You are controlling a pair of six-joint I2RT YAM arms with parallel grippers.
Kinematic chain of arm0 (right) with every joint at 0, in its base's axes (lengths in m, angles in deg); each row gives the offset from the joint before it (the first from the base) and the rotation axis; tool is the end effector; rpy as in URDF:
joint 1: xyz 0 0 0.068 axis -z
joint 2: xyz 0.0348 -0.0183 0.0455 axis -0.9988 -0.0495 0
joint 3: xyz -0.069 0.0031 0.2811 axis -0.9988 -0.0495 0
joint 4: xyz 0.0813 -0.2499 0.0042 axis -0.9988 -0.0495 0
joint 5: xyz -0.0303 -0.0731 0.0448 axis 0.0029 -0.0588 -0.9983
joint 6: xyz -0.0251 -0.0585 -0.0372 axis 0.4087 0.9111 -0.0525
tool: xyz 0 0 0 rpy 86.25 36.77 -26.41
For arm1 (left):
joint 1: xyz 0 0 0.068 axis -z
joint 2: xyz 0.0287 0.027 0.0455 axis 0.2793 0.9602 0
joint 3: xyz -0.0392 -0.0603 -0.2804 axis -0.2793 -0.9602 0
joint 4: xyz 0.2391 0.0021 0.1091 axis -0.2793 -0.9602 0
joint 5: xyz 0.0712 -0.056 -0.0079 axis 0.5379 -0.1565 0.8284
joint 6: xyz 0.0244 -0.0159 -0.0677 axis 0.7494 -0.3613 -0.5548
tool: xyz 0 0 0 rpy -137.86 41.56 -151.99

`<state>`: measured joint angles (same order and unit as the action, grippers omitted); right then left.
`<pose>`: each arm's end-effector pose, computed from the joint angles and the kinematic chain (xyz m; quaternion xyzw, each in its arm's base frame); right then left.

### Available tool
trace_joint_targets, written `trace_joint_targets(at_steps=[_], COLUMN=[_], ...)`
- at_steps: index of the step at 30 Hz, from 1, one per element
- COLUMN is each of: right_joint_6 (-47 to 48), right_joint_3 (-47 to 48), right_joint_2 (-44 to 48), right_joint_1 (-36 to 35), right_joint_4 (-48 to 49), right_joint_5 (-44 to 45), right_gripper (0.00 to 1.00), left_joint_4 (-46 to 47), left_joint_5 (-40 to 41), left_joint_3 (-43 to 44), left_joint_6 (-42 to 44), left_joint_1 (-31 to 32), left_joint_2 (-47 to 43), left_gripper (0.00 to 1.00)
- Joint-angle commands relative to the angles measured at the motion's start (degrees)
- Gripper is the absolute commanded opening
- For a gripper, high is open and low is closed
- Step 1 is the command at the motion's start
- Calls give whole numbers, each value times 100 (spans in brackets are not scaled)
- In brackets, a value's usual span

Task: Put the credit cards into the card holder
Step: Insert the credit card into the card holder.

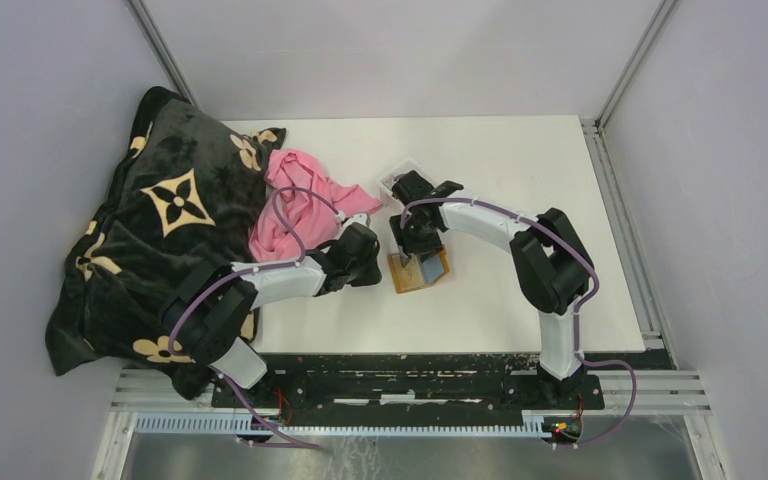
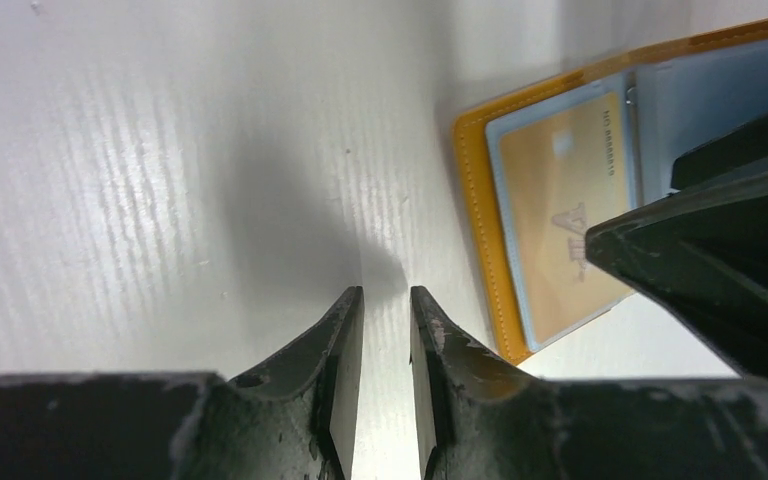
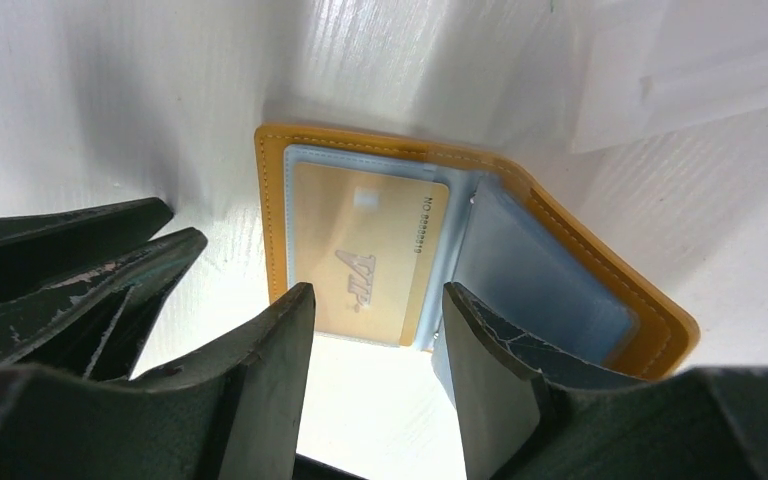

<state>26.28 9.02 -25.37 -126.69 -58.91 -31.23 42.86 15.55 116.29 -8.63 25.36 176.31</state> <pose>0.3220 0.2716 0.1742 -0.1275 0.9786 0.1154 0.1130 0.2420 -0.2037 0.1455 -0.0127 0.9414 -0.1699 0.2912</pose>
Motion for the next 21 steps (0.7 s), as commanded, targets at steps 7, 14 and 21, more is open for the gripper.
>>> trace_joint_targets(at_steps=[7, 14, 21], right_joint_6=[166, 174, 136], right_joint_3=[-33, -363, -688], right_joint_2=[638, 798, 868], right_joint_1=[179, 456, 634], right_joint_4=[40, 124, 273], right_joint_5=[319, 268, 217], right_gripper=[56, 54, 52], left_joint_4=[-584, -611, -576], left_joint_5=[405, 227, -48], left_joint_3=[74, 445, 857], left_joint_6=[-87, -91, -34], left_joint_1=[-4, -1, 1], left_joint_2=[-463, -546, -358], left_gripper=[33, 33, 33])
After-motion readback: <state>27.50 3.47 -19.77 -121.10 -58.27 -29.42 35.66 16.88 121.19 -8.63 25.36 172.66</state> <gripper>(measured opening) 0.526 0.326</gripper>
